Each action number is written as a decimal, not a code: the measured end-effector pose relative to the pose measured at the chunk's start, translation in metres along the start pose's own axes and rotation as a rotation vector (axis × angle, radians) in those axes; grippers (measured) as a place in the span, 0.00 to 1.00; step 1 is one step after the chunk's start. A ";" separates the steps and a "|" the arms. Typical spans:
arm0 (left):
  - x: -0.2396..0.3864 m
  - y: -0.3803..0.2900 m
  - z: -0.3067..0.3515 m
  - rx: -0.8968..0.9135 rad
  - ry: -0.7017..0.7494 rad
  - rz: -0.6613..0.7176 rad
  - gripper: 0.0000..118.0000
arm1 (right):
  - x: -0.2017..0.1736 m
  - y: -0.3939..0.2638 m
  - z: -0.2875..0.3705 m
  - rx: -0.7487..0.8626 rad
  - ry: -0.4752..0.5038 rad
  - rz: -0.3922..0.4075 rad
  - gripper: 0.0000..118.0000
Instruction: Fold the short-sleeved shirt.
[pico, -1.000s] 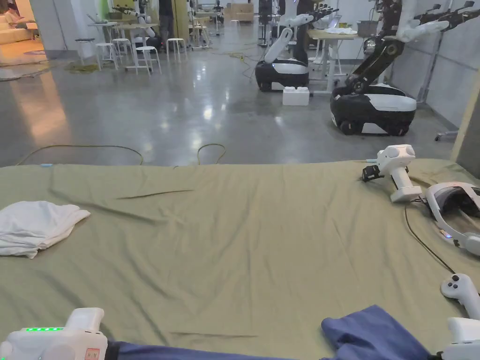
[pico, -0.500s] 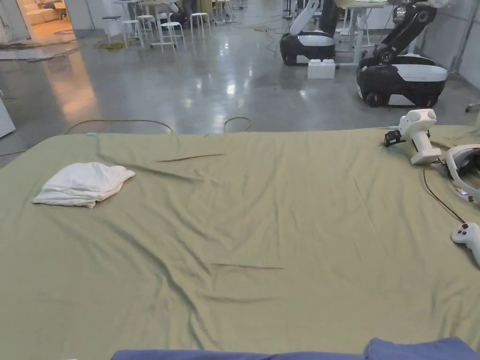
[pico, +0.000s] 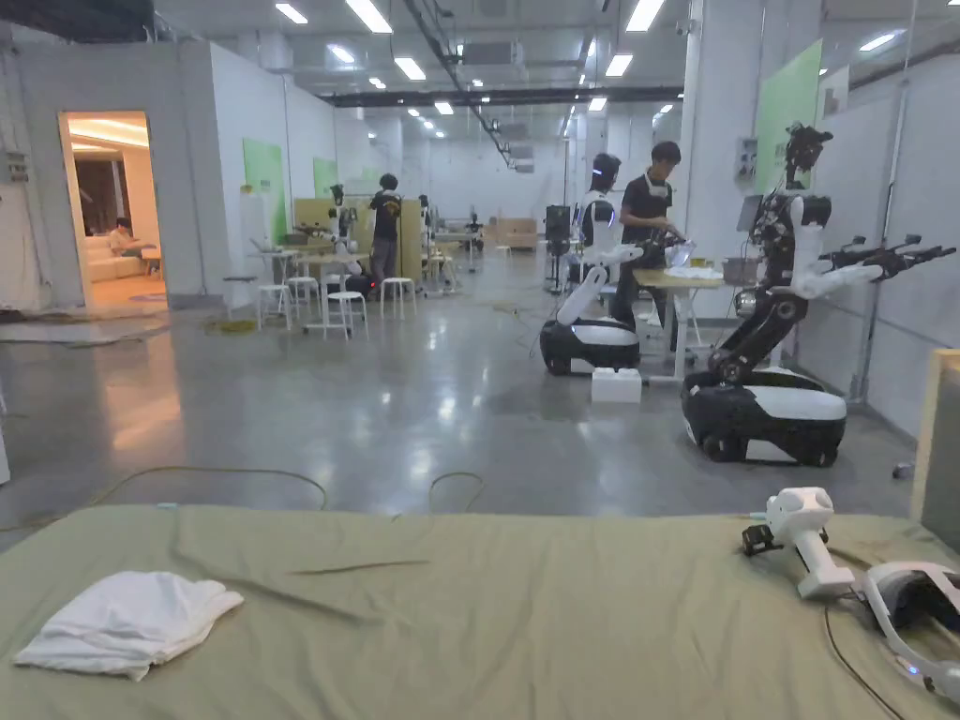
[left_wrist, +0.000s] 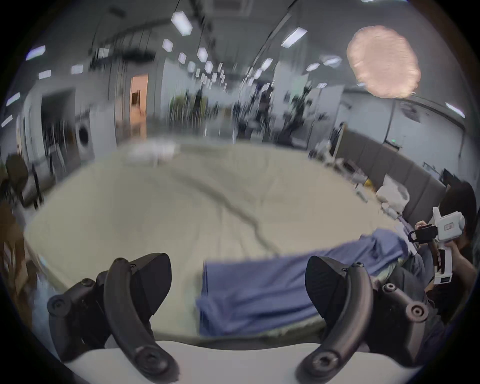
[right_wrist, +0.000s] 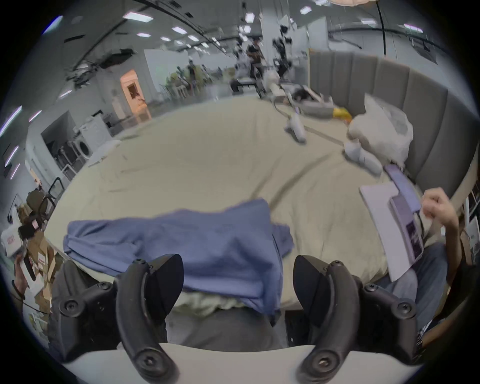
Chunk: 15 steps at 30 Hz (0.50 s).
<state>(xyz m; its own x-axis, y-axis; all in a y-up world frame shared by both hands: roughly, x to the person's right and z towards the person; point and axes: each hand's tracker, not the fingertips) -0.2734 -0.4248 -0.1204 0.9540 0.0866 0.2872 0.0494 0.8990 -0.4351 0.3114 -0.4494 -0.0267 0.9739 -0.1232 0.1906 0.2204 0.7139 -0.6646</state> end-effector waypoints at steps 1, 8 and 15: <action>0.009 0.013 0.014 0.067 0.017 -0.017 0.92 | -0.007 0.006 0.012 0.054 0.002 0.013 0.77; 0.079 0.094 0.114 0.472 0.157 -0.088 0.92 | -0.080 0.050 0.129 0.583 0.122 0.087 0.77; 0.113 0.115 0.147 0.578 0.208 -0.134 0.90 | -0.127 0.064 0.178 0.801 0.123 0.194 0.69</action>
<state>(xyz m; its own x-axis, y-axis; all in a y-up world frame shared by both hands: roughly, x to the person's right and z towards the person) -0.2032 -0.2484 -0.0123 0.9910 -0.0757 0.1101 0.0598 0.9882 0.1412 0.1918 -0.2646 0.0351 0.9998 0.0111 0.0142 -0.0118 0.9989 0.0462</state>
